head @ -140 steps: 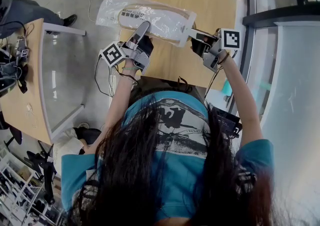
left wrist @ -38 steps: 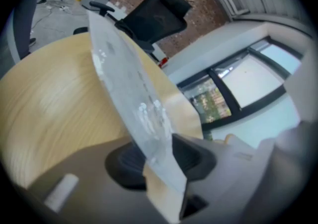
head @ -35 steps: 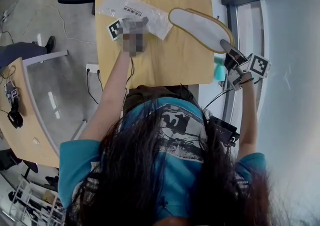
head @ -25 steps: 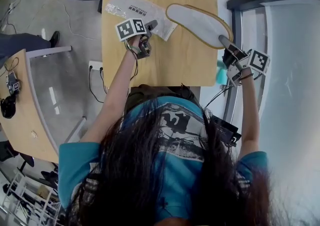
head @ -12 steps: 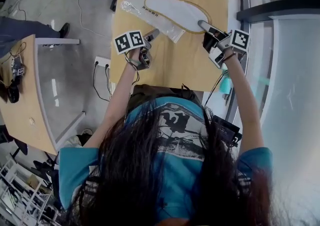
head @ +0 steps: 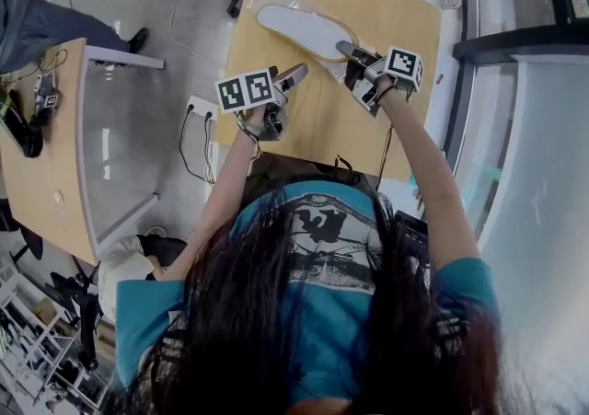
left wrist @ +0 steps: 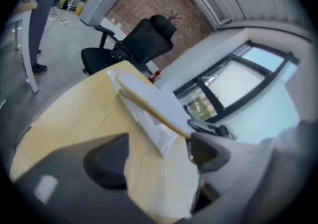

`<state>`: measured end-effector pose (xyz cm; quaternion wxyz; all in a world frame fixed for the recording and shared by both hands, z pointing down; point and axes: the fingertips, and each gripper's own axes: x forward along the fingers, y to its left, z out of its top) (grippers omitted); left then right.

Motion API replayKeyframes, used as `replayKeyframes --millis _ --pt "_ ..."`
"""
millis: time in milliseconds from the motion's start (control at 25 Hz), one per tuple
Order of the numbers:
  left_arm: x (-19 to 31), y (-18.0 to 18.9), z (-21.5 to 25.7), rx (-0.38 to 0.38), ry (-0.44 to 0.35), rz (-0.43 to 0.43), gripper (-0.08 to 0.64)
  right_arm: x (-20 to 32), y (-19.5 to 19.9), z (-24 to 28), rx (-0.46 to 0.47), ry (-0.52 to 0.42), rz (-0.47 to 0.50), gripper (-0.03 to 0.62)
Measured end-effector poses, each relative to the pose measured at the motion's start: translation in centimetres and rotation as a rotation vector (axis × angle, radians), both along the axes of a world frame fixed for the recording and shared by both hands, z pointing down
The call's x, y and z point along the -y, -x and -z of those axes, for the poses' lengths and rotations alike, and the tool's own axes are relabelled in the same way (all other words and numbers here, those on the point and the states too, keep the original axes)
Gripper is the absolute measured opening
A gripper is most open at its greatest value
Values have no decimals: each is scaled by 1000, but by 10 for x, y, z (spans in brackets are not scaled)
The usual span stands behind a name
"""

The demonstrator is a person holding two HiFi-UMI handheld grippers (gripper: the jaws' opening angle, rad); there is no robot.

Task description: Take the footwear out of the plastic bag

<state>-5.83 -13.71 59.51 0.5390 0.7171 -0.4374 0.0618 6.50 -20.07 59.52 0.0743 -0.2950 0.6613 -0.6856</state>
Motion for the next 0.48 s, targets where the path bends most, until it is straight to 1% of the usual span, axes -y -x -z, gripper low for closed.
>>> replayKeyframes --millis 80,160,320,440,480 --pt "-5 8 5 -1 -11 20 341 2 -1 -13 -13 23 -43 91" --pt "-10 15 11 -7 -19 38 311 4 -3 -26 -51 58 -79 91" --pt "-17 23 18 -22 -29 55 310 5 -10 -49 -181 90 -90 92" --pt "-22 26 22 -18 -39 62 310 7 -12 -60 -244 103 -101 96" --pt "-23 26 23 -16 -43 66 310 8 -13 -63 -269 109 -97 110"
